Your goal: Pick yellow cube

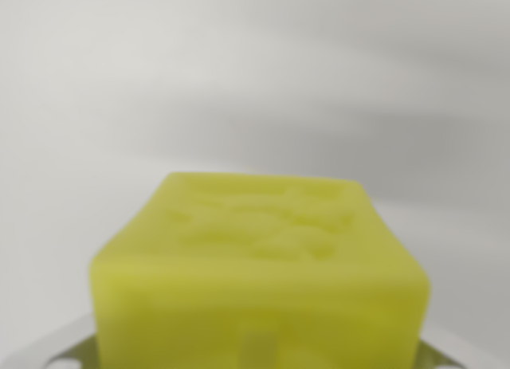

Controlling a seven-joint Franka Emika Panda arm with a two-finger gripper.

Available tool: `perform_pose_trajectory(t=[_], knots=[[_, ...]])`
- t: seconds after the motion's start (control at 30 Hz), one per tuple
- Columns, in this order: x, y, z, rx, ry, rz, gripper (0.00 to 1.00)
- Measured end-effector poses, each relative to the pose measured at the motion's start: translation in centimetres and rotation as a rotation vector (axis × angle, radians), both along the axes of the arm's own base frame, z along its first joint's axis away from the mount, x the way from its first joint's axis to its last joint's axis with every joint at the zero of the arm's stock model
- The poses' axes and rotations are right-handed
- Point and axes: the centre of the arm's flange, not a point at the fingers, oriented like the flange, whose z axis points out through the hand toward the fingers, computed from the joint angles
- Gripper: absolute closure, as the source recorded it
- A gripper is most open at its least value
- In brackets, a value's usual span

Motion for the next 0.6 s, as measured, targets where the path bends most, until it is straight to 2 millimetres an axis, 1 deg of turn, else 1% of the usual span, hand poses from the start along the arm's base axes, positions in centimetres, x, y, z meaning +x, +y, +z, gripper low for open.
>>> perform_pose_trajectory(t=[0.6], knots=[[0.0,0.0,4.5,0.0,0.0,0.0,1.0]])
